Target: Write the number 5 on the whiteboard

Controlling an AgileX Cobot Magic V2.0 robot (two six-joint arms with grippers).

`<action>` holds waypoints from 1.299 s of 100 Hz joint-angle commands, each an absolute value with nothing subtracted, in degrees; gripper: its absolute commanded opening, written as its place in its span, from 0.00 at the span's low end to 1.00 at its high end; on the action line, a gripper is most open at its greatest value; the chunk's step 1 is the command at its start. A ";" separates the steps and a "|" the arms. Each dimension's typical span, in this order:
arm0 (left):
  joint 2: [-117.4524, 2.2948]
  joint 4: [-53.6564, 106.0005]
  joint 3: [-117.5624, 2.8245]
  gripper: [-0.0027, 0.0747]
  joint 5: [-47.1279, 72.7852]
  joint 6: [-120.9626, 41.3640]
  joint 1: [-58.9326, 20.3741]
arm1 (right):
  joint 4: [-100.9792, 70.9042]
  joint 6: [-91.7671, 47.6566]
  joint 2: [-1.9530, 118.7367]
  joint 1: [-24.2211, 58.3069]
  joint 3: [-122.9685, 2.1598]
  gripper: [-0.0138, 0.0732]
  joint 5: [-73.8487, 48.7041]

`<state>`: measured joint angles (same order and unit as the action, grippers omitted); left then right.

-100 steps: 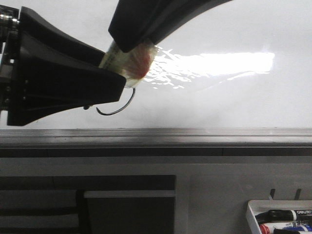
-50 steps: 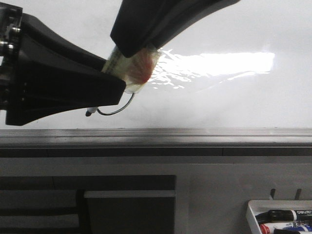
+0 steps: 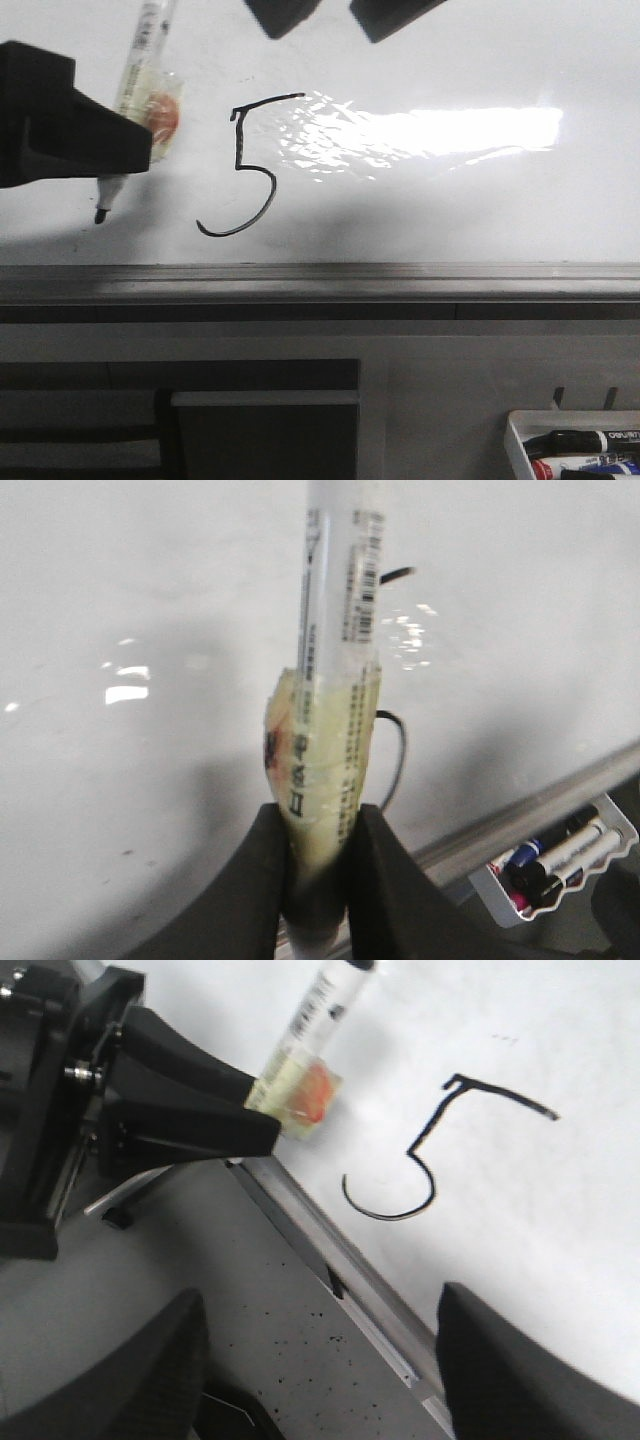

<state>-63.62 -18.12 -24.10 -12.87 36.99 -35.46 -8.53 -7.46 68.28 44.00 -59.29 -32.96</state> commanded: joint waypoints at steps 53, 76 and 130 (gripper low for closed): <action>-68.67 -3.86 -32.48 0.01 -8.11 37.89 -34.01 | -8.13 -7.95 66.06 42.83 -60.97 0.62 -32.50; -68.67 -5.31 -32.48 0.34 -8.11 37.89 -34.01 | -8.13 -7.95 66.06 42.83 -60.97 0.62 -32.50; -57.13 -5.22 -32.48 0.48 -3.53 37.89 -34.01 | -6.98 -7.95 64.34 42.83 -60.07 0.20 -31.74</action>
<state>-62.55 -5.27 -30.47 -2.62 37.28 -34.16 -8.16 -7.60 67.18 43.28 -59.16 -35.38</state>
